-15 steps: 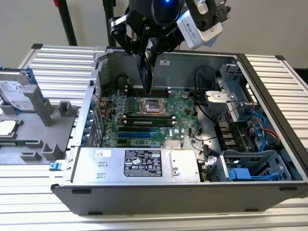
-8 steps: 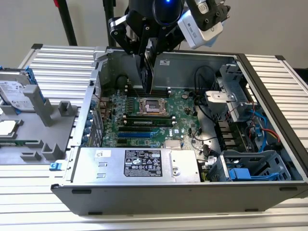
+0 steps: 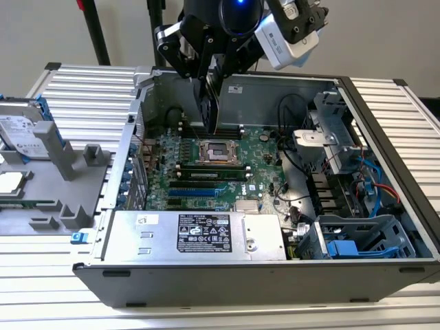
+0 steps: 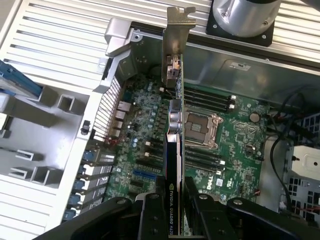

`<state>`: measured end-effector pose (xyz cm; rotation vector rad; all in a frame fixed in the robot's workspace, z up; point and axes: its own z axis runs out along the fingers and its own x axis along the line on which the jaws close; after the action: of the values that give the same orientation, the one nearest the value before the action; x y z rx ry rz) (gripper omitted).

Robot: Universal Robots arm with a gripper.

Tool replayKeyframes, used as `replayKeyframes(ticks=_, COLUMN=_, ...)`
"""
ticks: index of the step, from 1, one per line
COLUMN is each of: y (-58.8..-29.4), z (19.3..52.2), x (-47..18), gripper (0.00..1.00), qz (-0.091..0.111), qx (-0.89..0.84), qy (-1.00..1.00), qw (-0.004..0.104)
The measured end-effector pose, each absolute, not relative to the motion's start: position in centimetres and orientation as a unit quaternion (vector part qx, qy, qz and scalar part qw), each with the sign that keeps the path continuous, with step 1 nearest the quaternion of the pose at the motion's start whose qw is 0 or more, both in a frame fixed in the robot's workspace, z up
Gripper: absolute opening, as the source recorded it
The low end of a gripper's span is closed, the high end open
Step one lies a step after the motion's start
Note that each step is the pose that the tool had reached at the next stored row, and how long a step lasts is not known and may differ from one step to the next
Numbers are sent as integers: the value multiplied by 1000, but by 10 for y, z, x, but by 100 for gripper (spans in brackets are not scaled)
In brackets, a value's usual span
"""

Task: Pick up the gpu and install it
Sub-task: 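Insert the gpu into the slot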

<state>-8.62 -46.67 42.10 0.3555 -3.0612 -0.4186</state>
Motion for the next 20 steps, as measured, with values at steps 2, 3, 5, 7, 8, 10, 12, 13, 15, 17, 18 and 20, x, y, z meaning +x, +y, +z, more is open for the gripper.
replayKeyframes(ticks=2, y=-467, z=421, x=-86, gripper=0, qz=-135, qx=116, qy=-984, qw=16)
replayKeyframes(ticks=3, y=-467, z=421, x=-86, gripper=0, qz=-135, qx=116, qy=-984, qw=16)
replayKeyframes(ticks=5, y=-467, z=421, x=-86, gripper=0, qz=-135, qx=117, qy=-984, qw=16)
replayKeyframes(ticks=7, y=-467, z=421, x=-86, gripper=0, qz=-135, qx=117, qy=-984, qw=16)
replayKeyframes(ticks=8, y=-467, z=421, x=-86, gripper=0, qz=-135, qx=117, qy=-984, qw=16)
replayKeyframes(ticks=10, y=-467, z=421, x=-86, gripper=0, qz=-135, qx=117, qy=-984, qw=16)
replayKeyframes(ticks=12, y=-467, z=421, x=-86, gripper=0, qz=-135, qx=118, qy=-984, qw=16)
replayKeyframes(ticks=13, y=-467, z=421, x=-86, gripper=0, qz=-135, qx=118, qy=-984, qw=16)
replayKeyframes(ticks=15, y=-467, z=421, x=-86, gripper=0, qz=-135, qx=118, qy=-984, qw=16)
replayKeyframes(ticks=17, y=-467, z=421, x=-86, gripper=0, qz=-134, qx=119, qy=-984, qw=16)
replayKeyframes(ticks=18, y=-467, z=421, x=-86, gripper=0, qz=-134, qx=119, qy=-984, qw=16)
replayKeyframes(ticks=20, y=-467, z=421, x=-85, gripper=0, qz=-134, qx=119, qy=-984, qw=16)
